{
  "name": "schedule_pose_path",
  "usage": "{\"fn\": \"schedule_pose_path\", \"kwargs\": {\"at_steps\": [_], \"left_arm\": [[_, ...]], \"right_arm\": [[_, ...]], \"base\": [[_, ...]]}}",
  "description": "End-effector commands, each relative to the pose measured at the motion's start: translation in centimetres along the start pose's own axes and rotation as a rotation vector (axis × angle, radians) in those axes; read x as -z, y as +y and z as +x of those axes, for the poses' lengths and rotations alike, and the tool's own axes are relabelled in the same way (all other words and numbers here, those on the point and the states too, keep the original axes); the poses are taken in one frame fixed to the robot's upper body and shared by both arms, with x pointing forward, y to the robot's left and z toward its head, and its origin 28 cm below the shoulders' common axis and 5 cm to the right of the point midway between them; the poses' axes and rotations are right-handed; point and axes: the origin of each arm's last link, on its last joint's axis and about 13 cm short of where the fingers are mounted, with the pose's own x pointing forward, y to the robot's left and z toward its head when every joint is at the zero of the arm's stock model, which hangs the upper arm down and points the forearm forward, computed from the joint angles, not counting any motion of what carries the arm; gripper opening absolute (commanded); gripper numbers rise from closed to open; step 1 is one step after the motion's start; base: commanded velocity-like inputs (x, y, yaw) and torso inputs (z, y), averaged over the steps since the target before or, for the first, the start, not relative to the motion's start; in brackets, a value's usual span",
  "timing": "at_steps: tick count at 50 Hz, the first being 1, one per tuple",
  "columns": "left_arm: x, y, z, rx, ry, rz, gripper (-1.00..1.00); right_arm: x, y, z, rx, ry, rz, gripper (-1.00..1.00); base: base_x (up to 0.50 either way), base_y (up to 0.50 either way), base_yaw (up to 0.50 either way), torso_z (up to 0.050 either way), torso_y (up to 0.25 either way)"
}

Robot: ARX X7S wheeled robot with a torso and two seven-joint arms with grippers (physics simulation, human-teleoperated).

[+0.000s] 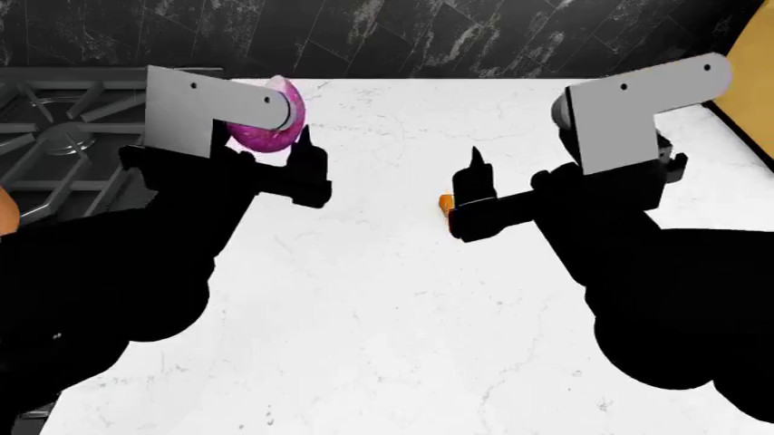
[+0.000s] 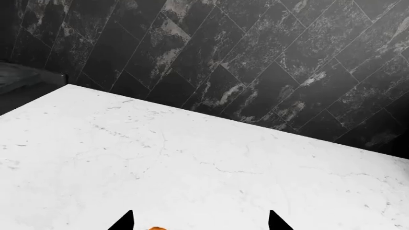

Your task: Place both pans onto different burners. Then place the onion and the sushi on different pans.

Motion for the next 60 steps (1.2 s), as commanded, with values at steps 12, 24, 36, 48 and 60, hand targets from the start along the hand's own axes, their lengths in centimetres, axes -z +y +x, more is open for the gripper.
{"fn": "schedule_pose_path", "kwargs": {"at_steps": [12, 24, 36, 48, 60], "left_arm": [[-0.7, 1.7, -3.0, -0.067, -0.066, -0.012, -1.0], [-0.5, 2.0, -2.8, -0.082, -0.063, -0.018, -1.0], [-0.6, 2.0, -2.8, -0.087, -0.069, -0.017, -1.0], [-0.7, 1.8, -2.7, -0.08, -0.073, -0.021, -1.0], [-0.9, 1.9, -2.7, -0.08, -0.076, -0.024, -1.0]], "right_arm": [[-2.0, 1.2, 6.7, -0.039, 0.247, -0.037, 1.0], [0.8, 1.5, 8.2, -0.043, 0.329, -0.036, 1.0], [1.8, 1.3, 8.8, -0.034, 0.361, -0.031, 1.0], [2.8, 0.6, 11.9, -0.006, 0.432, -0.036, 1.0], [3.6, 2.3, 13.6, -0.044, 0.481, -0.044, 1.0]], "base": [[0.0, 0.0, 0.0, 0.0, 0.0], [0.0, 0.0, 0.0, -0.001, 0.122], [0.0, 0.0, 0.0, -0.001, 0.115], [0.0, 0.0, 0.0, 0.0, 0.0], [0.0, 0.0, 0.0, 0.0, 0.0]]}}
